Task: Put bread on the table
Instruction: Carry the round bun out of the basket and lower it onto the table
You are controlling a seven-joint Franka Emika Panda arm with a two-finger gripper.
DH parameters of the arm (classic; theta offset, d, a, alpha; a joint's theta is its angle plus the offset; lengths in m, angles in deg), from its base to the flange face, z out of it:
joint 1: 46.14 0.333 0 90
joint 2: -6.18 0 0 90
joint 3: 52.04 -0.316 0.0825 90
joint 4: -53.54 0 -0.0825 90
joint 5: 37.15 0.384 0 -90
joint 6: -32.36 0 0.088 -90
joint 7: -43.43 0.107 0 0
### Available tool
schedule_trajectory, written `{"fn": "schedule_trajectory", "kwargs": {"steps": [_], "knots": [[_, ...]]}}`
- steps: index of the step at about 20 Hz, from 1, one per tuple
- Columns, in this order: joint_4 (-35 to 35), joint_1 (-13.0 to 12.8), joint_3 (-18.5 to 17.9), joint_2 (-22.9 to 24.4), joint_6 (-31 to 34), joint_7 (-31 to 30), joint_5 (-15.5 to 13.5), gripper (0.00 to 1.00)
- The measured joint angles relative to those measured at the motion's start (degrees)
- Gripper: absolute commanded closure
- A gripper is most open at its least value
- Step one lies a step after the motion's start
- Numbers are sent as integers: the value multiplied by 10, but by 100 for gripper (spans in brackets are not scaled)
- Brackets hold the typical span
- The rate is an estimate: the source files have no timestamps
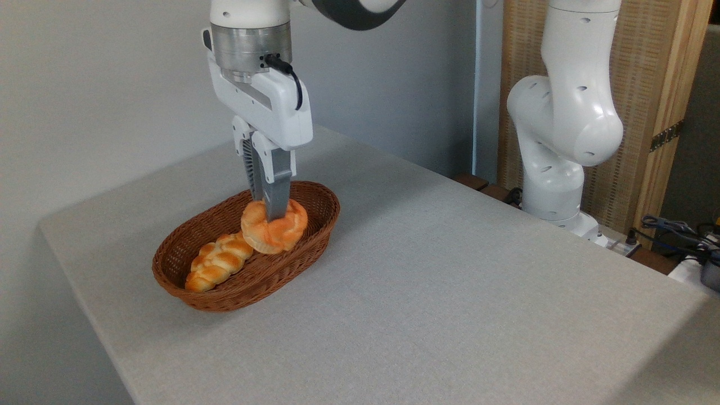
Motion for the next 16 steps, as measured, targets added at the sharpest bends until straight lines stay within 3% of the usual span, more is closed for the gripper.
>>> {"fn": "schedule_trajectory", "kwargs": {"steps": [2,3,6,7,8,11,16], "knots": [[4,0,-2,-8,4,0,32,68],[5,0,-7,-16,4,0,47,63],[6,0,-28,-45,2,0,81,38],[6,0,-36,-54,-2,1,87,32],[6,1,-41,-61,-7,1,89,18],[8,1,-46,-79,-39,1,92,0],[11,1,-49,-110,-76,-1,92,0]]}}
